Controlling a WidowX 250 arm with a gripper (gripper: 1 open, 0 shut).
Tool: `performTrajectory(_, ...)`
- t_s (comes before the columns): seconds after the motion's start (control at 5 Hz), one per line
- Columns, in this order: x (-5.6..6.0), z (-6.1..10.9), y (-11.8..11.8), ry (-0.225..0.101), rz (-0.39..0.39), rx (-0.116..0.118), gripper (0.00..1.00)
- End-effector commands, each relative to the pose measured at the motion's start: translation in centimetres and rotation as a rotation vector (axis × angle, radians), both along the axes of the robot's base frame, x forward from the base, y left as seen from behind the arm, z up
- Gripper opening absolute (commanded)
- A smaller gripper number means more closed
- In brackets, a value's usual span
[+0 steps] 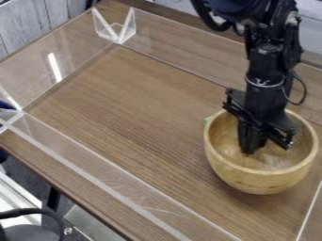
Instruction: Put the green block in the brown bowl
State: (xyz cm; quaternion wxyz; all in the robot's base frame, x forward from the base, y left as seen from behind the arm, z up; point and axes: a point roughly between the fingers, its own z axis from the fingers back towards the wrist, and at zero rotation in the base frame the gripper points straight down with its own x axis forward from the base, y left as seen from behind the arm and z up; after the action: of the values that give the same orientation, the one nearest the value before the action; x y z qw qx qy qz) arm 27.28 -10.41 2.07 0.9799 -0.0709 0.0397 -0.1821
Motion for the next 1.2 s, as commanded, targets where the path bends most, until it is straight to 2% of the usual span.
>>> performTrajectory(0.0, -1.1, -1.6, -1.1, 0.065, -0.053, -0.002, 0.00)
performTrajectory(0.2, -1.3, -1.7, -1.2, 0.081, -0.060, -0.003, 0.00)
performTrajectory(0.4, -1.4, -1.6, -1.1, 0.088, -0.059, 0.000, 1.00)
performTrajectory(0.8, -1.5, -0.6, -0.9, 0.089, -0.054, 0.000, 1.00)
performTrajectory(1.0, -1.4, 0.2, -0.6, 0.072, -0.038, 0.007, 1.00)
